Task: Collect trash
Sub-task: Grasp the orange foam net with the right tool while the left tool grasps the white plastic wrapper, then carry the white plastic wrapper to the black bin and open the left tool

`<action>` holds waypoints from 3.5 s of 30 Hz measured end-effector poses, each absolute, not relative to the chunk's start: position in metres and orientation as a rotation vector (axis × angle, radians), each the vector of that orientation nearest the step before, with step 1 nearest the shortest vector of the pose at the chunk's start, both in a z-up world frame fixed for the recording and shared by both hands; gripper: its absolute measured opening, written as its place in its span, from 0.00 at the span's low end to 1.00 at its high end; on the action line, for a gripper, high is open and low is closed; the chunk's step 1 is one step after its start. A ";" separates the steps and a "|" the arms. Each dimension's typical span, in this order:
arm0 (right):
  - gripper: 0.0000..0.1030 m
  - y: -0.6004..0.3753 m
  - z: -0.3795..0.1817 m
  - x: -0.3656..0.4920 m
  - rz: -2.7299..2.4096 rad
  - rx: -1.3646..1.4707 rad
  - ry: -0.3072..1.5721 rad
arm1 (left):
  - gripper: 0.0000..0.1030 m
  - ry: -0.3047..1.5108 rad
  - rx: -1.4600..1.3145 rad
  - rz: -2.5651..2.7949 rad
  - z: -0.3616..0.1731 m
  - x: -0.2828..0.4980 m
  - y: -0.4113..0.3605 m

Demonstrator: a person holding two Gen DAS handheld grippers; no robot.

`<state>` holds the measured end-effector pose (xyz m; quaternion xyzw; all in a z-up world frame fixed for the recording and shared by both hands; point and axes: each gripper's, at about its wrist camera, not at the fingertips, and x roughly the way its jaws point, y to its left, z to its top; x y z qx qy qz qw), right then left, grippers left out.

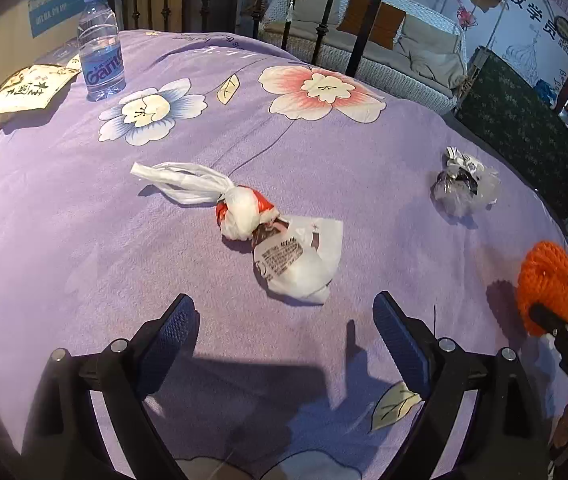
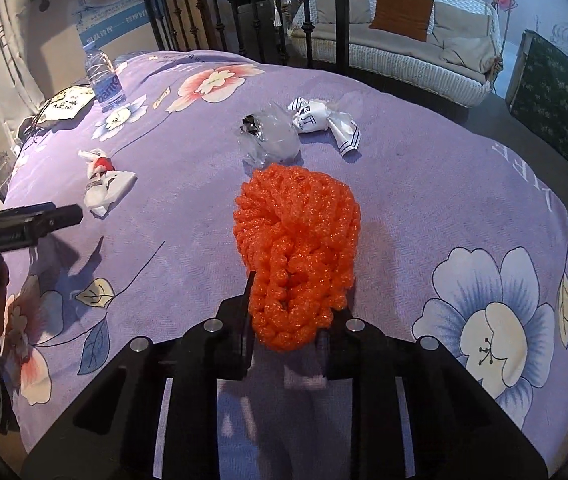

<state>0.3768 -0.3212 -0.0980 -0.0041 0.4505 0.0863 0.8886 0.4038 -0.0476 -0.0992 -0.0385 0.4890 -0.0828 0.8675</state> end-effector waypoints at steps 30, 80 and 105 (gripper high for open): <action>0.24 -0.323 -0.070 0.314 0.207 -0.065 0.848 | 0.07 0.956 0.063 -0.094 -0.101 0.397 -0.052; 0.24 -0.100 -0.066 0.106 0.576 -0.004 0.777 | 0.07 0.798 -0.075 0.002 -0.070 0.076 0.104; 0.24 -0.086 -0.078 0.102 0.595 0.014 0.796 | 0.07 1.093 -0.281 0.257 -0.141 0.072 0.231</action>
